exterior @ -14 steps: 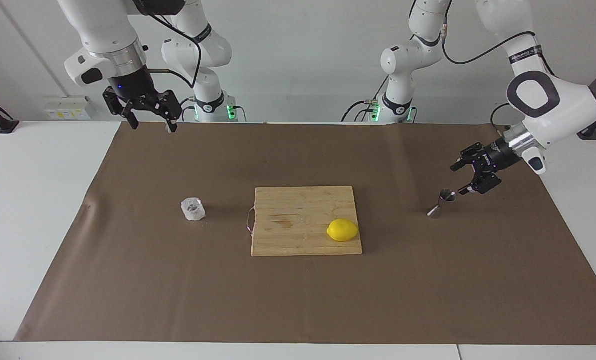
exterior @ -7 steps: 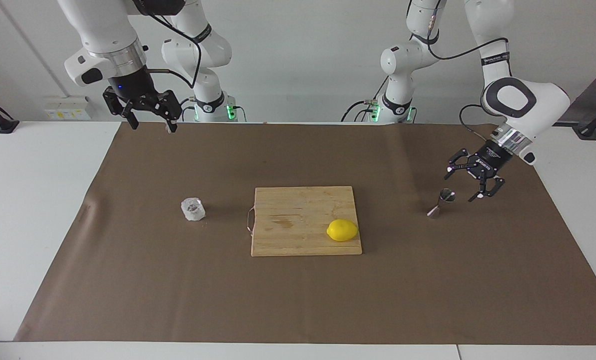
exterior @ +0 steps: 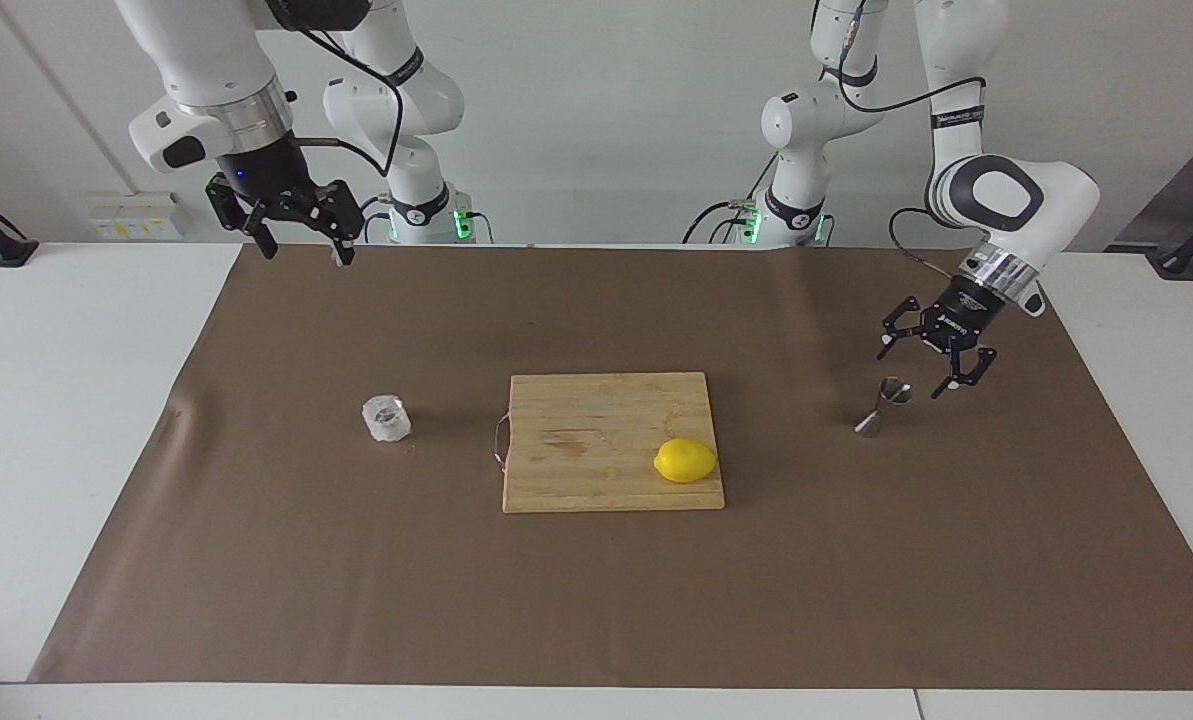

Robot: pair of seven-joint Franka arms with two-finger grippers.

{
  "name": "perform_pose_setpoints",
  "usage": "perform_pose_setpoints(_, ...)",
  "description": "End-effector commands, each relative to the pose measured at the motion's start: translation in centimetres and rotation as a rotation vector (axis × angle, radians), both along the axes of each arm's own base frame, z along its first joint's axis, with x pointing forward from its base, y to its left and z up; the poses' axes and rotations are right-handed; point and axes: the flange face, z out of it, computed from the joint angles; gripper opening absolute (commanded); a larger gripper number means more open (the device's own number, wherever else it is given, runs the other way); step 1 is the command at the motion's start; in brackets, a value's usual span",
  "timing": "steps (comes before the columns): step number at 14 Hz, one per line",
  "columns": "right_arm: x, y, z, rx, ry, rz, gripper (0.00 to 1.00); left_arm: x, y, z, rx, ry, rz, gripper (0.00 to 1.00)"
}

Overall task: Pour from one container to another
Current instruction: 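Open the left gripper and reach toward the small metal cup, then close the left gripper around the small metal cup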

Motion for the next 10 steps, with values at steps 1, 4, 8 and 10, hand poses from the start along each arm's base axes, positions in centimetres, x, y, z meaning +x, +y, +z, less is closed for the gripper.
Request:
perform_pose_setpoints(1,-0.26,-0.22,0.33,-0.005,0.006,0.002,1.0,-0.8,-2.0,-0.19,-0.004,-0.01,0.077,1.0)
perform_pose_setpoints(4,-0.26,-0.22,0.33,-0.005,0.006,0.002,1.0,-0.74,-1.31,-0.31,0.004,-0.011,0.11,1.0)
perform_pose_setpoints(8,-0.21,-0.22,0.25,-0.005,0.007,0.002,1.0,-0.57,-1.35,-0.43,0.006,-0.001,0.138,1.0)
perform_pose_setpoints(10,-0.26,-0.22,0.33,-0.005,0.006,0.002,1.0,-0.56,-1.36,-0.41,0.009,-0.002,0.14,1.0)
